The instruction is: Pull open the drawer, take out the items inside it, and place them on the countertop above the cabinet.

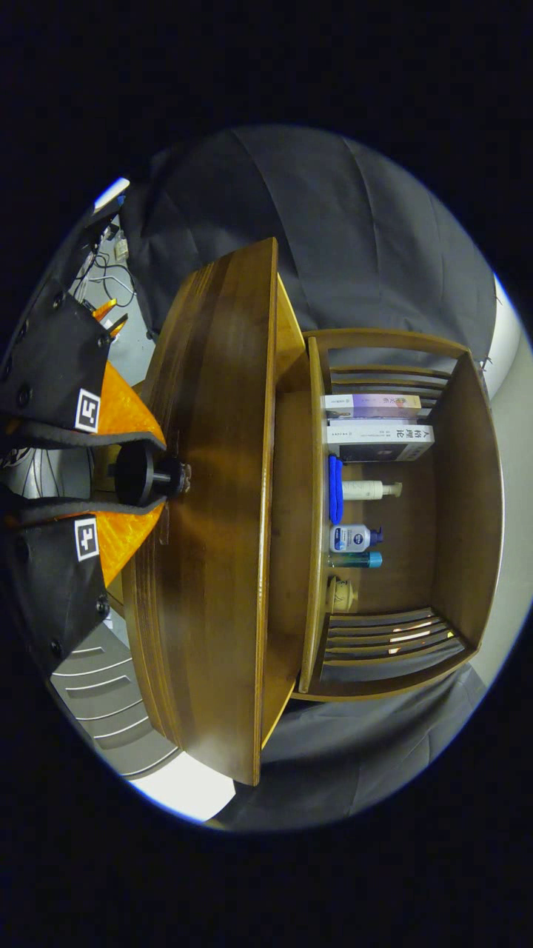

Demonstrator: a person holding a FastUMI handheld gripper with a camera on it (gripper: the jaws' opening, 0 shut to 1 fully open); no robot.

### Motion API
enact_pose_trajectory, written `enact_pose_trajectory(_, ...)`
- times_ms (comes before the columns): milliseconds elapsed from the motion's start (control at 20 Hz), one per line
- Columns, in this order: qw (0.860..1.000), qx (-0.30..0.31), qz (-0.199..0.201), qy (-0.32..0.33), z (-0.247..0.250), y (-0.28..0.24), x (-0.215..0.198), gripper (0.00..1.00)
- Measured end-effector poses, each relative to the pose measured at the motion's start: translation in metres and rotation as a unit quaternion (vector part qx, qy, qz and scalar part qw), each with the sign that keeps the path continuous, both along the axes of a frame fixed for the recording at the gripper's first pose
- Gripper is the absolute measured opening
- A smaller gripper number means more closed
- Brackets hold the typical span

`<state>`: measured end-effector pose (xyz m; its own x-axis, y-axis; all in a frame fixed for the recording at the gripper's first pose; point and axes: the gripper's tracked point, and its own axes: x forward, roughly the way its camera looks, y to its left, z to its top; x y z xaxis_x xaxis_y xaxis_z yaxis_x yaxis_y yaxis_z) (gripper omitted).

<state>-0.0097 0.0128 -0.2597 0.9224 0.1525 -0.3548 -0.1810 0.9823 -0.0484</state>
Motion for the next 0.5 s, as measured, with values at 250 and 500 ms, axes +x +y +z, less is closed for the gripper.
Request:
enact_pose_trajectory(250,1.0,-0.007,0.002,0.004,0.0,0.0012,-0.0066,0.28)
enact_pose_trajectory(500,1.0,-0.003,0.006,0.019,0.0036,-0.0025,-0.0107,0.47)
